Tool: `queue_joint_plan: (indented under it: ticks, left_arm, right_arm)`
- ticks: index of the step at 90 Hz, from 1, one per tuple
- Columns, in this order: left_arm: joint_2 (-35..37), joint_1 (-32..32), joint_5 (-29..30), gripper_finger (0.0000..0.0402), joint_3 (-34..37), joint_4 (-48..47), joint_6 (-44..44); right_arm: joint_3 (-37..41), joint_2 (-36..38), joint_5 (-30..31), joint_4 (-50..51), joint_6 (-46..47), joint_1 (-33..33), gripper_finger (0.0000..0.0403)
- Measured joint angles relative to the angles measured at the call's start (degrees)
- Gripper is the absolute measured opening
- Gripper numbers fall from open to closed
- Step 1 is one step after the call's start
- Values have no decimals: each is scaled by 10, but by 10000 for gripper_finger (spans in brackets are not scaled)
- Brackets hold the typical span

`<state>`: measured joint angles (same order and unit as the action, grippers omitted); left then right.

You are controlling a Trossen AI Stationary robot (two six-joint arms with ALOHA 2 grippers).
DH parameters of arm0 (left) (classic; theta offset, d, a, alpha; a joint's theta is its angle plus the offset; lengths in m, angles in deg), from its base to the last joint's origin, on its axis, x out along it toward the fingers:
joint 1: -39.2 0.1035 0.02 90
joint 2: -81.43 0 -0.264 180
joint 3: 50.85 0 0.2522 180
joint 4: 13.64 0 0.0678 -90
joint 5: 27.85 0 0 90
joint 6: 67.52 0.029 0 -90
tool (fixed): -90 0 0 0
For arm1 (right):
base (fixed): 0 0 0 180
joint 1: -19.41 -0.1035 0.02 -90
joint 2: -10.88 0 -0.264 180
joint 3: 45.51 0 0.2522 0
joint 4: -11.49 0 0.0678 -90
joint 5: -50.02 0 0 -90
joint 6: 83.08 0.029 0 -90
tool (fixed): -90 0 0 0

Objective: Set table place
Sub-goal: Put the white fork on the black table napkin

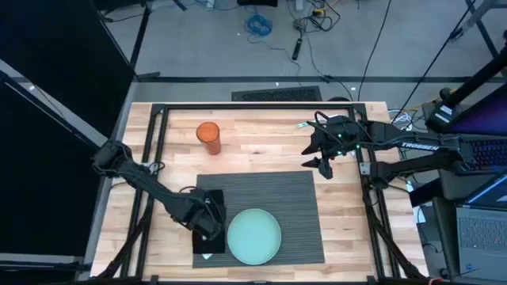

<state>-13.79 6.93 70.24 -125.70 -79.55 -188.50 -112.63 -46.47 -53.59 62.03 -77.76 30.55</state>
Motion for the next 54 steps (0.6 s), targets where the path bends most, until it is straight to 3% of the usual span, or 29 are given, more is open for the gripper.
queue_joint_plan:
  ticks: [21, 54]
  left_arm:
    - [-10, 0, -9, 0, 24, 44, -3]
    - [-22, 1, -10, 15, 27, 38, -1]
  right_arm:
    - [0, 0, 0, -1, -2, 0, 203]
    - [0, 0, 0, -1, -5, 0, 203]
